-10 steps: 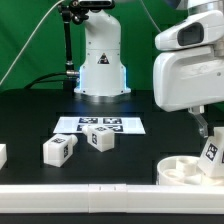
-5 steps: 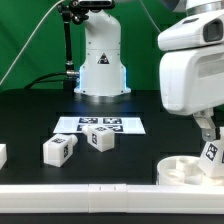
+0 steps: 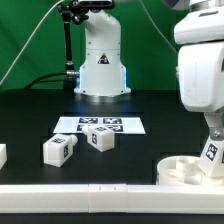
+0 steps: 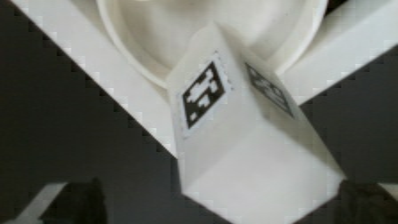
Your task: Assemble stool
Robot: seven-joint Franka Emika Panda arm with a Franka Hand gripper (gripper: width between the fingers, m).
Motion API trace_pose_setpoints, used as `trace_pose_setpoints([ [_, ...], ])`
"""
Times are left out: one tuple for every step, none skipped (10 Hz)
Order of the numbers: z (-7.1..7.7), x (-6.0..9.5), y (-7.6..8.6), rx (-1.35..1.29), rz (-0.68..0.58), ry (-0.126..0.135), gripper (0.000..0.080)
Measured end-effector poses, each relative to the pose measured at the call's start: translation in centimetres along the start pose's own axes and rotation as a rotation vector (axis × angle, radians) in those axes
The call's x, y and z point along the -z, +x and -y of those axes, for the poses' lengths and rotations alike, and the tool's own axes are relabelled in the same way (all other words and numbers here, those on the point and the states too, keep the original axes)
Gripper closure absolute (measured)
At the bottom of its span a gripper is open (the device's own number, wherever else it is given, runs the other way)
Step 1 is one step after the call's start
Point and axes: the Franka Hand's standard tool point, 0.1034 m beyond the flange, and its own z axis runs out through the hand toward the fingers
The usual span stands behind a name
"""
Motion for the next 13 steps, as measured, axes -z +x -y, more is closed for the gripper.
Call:
trace_pose_setpoints([
  [-0.02,-0.03,-0.04,0.047,0.004,-0.004,0.0151],
  [-0.03,-0.04,-0.06,0.076,0.005,-0.004,0.0151],
  [-0.11,-0.02,-0.12,0.155,0.010,-0.008,0.0151],
  [-0.17,-0.02,-0.17,0.221,0.016,-0.013,0.0151],
  [-0.21,-0.01,-0.21,0.268,0.022,-0.016,0.0151],
  [-0.31,0.05,-0.22,0.327,0.027,-0.022,0.0151],
  [-0.41,0.20,-0.22,0.376,0.034,-0.027,0.0151],
  [-0.60,0.42,-0.24,0.450,0.044,-0.034,0.0151],
  [-0.73,0.48,-0.32,0.519,0.052,-0.038,0.0151],
  [-0.87,0.40,-0.53,0.575,0.058,-0.038,0.0151],
  [-0.89,0.38,-0.56,0.571,0.058,-0.038,0.0151],
  [-0.78,0.28,-0.61,0.555,0.059,-0.037,0.0151],
  [-0.10,-0.16,-0.80,0.517,0.063,-0.027,0.0151],
])
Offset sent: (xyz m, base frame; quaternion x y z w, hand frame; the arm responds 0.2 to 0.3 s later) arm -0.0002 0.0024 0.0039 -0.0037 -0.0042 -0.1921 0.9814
